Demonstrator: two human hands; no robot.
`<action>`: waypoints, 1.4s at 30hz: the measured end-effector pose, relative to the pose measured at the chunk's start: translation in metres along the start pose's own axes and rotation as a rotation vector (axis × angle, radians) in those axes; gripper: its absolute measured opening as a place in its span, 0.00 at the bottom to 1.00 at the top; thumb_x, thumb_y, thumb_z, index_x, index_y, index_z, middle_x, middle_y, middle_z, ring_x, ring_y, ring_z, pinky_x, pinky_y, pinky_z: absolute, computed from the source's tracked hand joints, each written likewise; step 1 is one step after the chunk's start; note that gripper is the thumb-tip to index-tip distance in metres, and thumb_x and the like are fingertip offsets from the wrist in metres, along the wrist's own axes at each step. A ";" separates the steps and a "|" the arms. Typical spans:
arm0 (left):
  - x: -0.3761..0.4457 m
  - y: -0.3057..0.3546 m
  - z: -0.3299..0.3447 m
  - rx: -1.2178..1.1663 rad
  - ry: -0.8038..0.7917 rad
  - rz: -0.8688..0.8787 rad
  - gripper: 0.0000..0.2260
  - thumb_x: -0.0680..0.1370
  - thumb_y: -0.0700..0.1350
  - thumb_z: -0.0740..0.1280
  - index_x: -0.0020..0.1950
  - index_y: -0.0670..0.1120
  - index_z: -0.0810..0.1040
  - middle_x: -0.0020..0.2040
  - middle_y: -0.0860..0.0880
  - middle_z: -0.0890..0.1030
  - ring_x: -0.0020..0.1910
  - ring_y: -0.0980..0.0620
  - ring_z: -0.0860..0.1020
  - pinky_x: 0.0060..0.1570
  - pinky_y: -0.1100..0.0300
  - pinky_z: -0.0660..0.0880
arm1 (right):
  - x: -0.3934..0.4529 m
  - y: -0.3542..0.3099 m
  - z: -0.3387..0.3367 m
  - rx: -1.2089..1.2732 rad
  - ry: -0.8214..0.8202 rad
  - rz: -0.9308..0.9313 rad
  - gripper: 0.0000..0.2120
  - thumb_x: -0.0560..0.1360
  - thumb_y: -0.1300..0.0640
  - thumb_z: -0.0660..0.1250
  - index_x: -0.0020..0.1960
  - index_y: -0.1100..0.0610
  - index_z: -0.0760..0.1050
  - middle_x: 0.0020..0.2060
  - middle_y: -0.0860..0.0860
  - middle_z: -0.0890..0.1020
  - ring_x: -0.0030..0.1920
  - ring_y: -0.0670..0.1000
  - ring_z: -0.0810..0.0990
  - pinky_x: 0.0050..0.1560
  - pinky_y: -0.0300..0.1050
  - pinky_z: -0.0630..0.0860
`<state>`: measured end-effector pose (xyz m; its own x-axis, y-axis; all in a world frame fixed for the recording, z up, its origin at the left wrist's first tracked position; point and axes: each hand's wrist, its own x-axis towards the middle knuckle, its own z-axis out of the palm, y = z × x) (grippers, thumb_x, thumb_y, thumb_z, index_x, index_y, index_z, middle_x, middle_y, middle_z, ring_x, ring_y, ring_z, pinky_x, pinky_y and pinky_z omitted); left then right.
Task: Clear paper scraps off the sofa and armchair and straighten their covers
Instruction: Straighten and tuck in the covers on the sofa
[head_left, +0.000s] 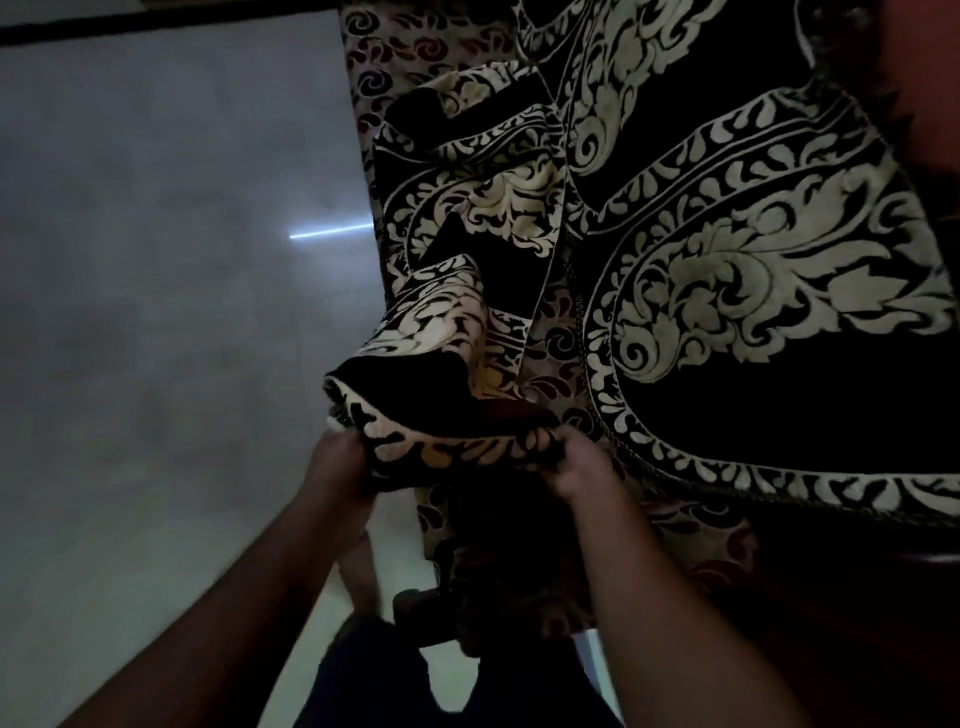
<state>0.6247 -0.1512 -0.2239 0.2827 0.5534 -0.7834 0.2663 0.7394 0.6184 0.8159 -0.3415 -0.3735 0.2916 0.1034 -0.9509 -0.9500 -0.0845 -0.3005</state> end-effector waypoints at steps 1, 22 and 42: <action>0.007 -0.010 -0.001 0.077 0.105 0.034 0.07 0.79 0.38 0.62 0.50 0.41 0.81 0.40 0.41 0.83 0.32 0.47 0.81 0.32 0.58 0.75 | 0.003 -0.028 -0.019 -0.041 0.139 -0.080 0.19 0.75 0.52 0.70 0.64 0.55 0.76 0.57 0.58 0.82 0.57 0.61 0.82 0.50 0.63 0.82; 0.140 -0.266 -0.008 1.500 -0.129 0.172 0.22 0.75 0.54 0.71 0.67 0.50 0.74 0.61 0.44 0.77 0.61 0.40 0.77 0.54 0.46 0.78 | 0.129 0.013 -0.112 -2.131 0.177 -0.400 0.24 0.76 0.41 0.67 0.68 0.51 0.72 0.64 0.56 0.75 0.65 0.60 0.74 0.59 0.57 0.74; 0.201 -0.305 0.090 2.171 -0.660 0.054 0.14 0.82 0.49 0.61 0.64 0.49 0.81 0.63 0.47 0.81 0.63 0.46 0.80 0.57 0.51 0.77 | 0.212 -0.005 -0.153 -2.502 -0.313 -0.266 0.18 0.78 0.41 0.65 0.60 0.51 0.81 0.58 0.55 0.82 0.59 0.58 0.79 0.56 0.50 0.76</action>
<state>0.6832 -0.2995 -0.5646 0.3660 0.0517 -0.9292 0.3958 -0.9123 0.1051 0.8994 -0.4712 -0.5848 0.0945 0.3416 -0.9351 0.8967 -0.4373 -0.0691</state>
